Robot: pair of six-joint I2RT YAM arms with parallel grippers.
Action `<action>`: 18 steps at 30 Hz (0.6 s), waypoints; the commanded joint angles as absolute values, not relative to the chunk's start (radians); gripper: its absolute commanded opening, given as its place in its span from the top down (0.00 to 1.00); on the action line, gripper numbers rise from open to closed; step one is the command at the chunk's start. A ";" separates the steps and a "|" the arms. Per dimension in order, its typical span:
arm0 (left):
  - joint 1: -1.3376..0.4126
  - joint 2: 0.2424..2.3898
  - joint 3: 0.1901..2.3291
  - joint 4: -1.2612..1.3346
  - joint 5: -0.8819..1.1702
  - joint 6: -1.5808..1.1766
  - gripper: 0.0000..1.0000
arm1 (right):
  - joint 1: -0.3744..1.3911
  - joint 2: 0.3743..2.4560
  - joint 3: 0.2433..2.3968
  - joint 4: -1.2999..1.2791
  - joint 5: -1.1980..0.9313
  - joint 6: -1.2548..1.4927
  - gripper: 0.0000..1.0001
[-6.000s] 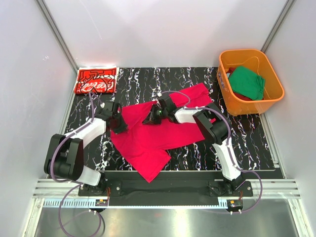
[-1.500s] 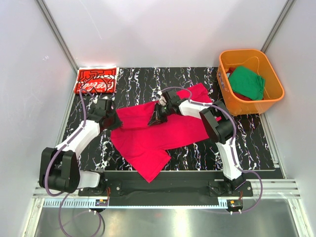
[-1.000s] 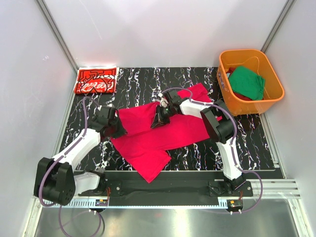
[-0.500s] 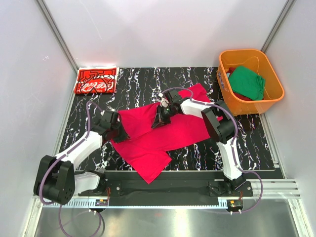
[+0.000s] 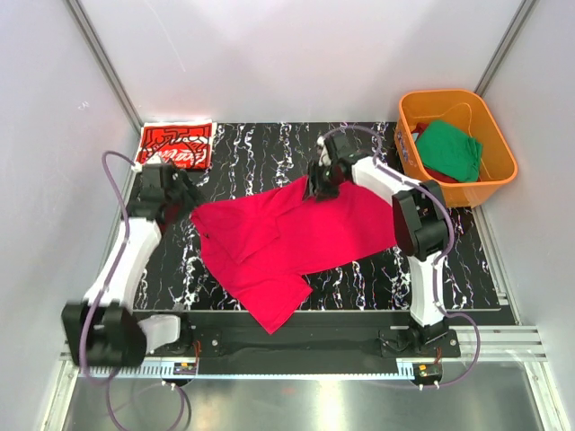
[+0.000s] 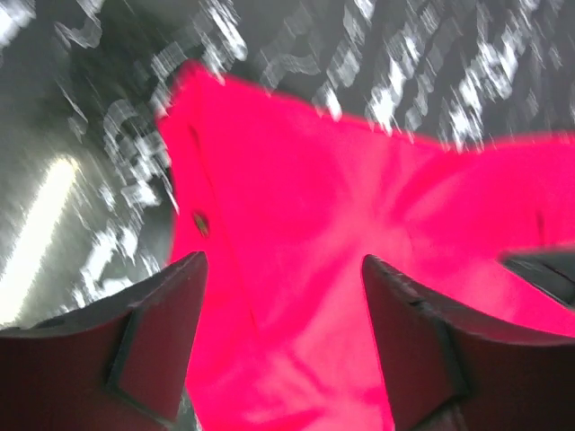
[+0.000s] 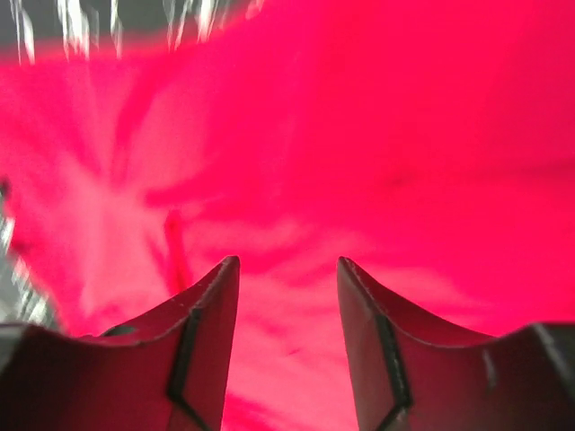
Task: Fold and stack the t-shirts
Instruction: Fold the tshirt
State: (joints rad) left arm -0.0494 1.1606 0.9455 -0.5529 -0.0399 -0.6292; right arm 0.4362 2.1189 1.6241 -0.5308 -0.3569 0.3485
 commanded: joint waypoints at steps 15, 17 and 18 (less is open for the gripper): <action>0.060 1.741 1.180 -0.413 -0.052 -0.526 0.21 | 0.207 2.391 2.161 -0.549 -0.075 0.144 0.46; 0.058 1.759 1.181 -0.411 -0.045 -0.523 0.25 | 0.196 2.434 2.193 -0.546 -0.077 0.152 0.50; 0.060 1.766 1.181 -0.410 -0.043 -0.523 0.26 | 0.186 2.447 2.203 -0.539 -0.080 0.162 0.53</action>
State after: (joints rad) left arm 0.0544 1.7496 1.1446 -0.4568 -0.0322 -0.5407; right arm 0.1986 2.4149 2.1311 -0.5484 -0.0868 0.1707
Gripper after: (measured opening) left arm 0.758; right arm 0.501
